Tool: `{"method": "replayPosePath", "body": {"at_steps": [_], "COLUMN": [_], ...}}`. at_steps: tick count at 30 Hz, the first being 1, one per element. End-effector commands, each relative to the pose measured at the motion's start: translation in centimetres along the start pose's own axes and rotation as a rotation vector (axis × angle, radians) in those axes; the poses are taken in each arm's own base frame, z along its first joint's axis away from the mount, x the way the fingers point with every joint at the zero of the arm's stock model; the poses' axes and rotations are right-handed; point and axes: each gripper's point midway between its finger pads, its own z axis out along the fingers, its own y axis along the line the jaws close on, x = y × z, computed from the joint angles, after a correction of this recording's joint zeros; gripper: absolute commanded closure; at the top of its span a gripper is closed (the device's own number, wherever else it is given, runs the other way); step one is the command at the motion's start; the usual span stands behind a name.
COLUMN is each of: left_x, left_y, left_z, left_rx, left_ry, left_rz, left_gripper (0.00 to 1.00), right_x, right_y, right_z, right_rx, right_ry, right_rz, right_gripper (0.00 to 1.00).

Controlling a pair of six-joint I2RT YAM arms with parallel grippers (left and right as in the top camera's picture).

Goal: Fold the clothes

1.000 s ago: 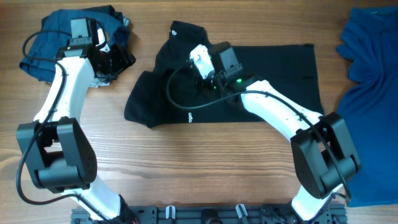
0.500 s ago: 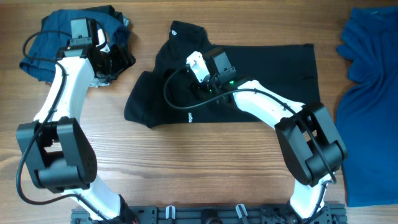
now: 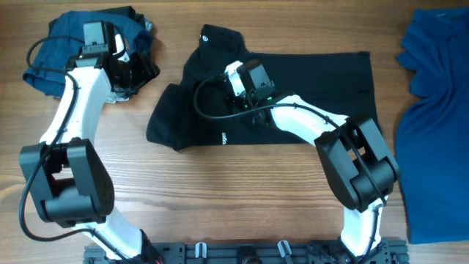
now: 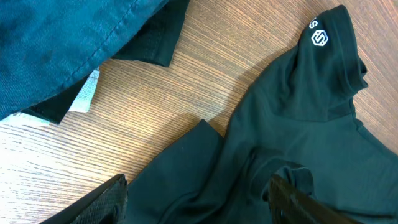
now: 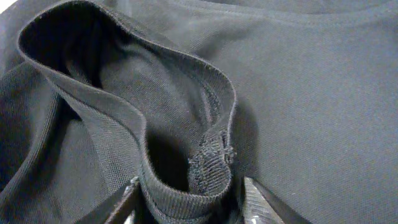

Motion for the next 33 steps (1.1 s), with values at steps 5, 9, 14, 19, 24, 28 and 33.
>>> {"method": "replayPosePath", "body": {"at_steps": [5,9,14,19,24,28,33], "left_x": [-0.2,-0.2,-0.1,0.0,1.4,2.7,4.1], "left_y": [-0.9,-0.9,-1.0,-3.5,-8.9,-9.1,-8.3], "left_z": [-1.1,-1.1,-1.1,-1.7,-2.9,-1.8,-0.9], "left_rx": [0.023,0.023,0.023,0.061,0.128,0.071,0.032], "left_ry": [-0.020,-0.019,-0.018,-0.041,-0.078,-0.056,0.002], "left_rz": [0.026,0.026,0.027,0.079,0.343,0.409,0.476], "left_gripper": [0.28,0.27,0.30,0.71,0.94,0.96,0.96], "right_x": [-2.1,-1.8,-1.7,-1.9,-2.8,-4.3,-3.9], "right_y": [-0.9,-2.1,-2.6,-4.8,-7.3,-9.3,-12.9], "right_z": [-0.1,-0.3,-0.2,-0.5,-1.4,-3.7,-8.0], "right_rx": [0.023,0.042,0.057,0.160,0.193,0.221,0.280], "right_ry": [-0.081,-0.069,-0.066,-0.085,-0.132,-0.178,-0.156], "right_rz": [0.019,0.039,0.045,0.149,0.238,0.263,0.336], "right_gripper": [0.79,0.79,0.65,0.58,0.53,0.49,0.48]}}
